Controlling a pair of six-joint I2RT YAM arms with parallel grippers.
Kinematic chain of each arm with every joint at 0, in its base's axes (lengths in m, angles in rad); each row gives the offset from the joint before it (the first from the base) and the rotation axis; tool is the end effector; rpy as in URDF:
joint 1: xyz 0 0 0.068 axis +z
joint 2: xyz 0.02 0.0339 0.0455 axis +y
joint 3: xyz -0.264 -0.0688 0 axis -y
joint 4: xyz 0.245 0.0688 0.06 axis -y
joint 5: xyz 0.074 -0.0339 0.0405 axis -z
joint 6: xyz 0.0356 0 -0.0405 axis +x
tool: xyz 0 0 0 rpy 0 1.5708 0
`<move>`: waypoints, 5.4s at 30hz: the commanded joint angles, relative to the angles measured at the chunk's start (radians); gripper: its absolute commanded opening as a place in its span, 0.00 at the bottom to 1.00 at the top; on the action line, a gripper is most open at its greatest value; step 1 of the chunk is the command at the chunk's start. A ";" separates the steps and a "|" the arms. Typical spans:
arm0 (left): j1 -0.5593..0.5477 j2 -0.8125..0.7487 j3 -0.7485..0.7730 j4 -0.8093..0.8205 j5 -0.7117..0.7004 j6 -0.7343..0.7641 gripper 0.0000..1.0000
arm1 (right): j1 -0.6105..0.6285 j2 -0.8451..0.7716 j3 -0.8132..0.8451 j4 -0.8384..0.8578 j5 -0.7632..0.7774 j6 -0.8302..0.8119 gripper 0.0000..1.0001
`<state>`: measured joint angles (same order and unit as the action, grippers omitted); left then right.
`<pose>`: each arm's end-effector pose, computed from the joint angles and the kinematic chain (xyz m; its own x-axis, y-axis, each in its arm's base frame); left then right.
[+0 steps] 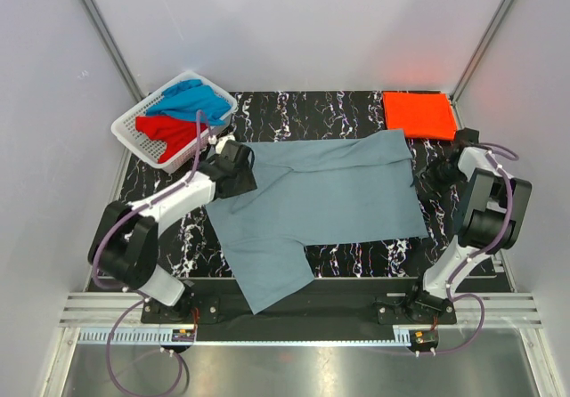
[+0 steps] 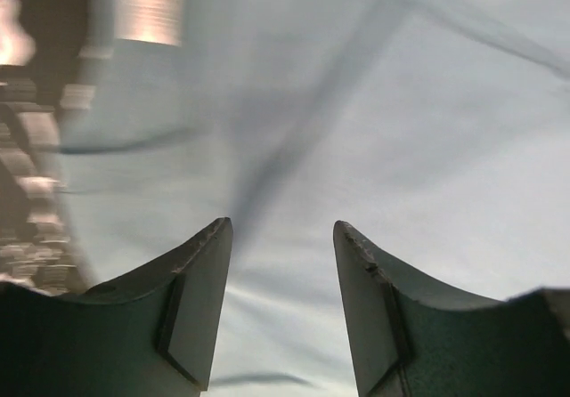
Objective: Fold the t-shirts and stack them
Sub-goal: Fold the tshirt
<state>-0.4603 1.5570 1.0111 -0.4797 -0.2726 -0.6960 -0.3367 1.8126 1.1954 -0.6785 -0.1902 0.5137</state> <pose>0.2847 -0.1305 0.2090 -0.7820 -0.3015 -0.5456 -0.2588 0.9533 -0.1558 0.3301 -0.1084 0.1721 -0.6555 0.7407 -0.1472 0.6867 0.6657 0.2919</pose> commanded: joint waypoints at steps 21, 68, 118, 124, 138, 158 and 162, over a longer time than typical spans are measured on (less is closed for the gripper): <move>0.073 0.080 -0.083 -0.335 -0.407 -0.335 0.53 | -0.005 -0.228 0.061 -0.064 0.144 0.016 0.54; 0.092 0.011 -0.086 -0.178 -0.195 -0.211 0.54 | 0.238 -0.690 -0.625 -0.073 0.120 0.726 0.56; 0.072 0.069 -0.100 -0.186 -0.247 -0.252 0.53 | 0.815 -0.253 -0.169 -0.167 0.511 0.217 0.00; 0.072 0.067 -0.092 -0.197 -0.255 -0.249 0.53 | 0.864 -0.173 -0.158 -0.190 0.558 0.227 0.00; 0.072 0.067 -0.105 -0.192 -0.261 -0.244 0.53 | 0.791 -0.344 -0.088 -0.299 0.447 0.313 0.49; 0.071 0.057 -0.100 -0.195 -0.263 -0.235 0.53 | 0.582 -0.634 -0.533 0.016 0.109 0.727 0.28; 0.071 0.067 -0.092 -0.197 -0.255 -0.237 0.53 | 0.582 -0.628 -0.540 0.025 0.103 0.732 0.35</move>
<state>-0.3859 1.6188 0.9077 -0.6720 -0.4938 -0.9337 0.2417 1.1999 0.6594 -0.6964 -0.0734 1.2022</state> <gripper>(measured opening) 0.532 0.332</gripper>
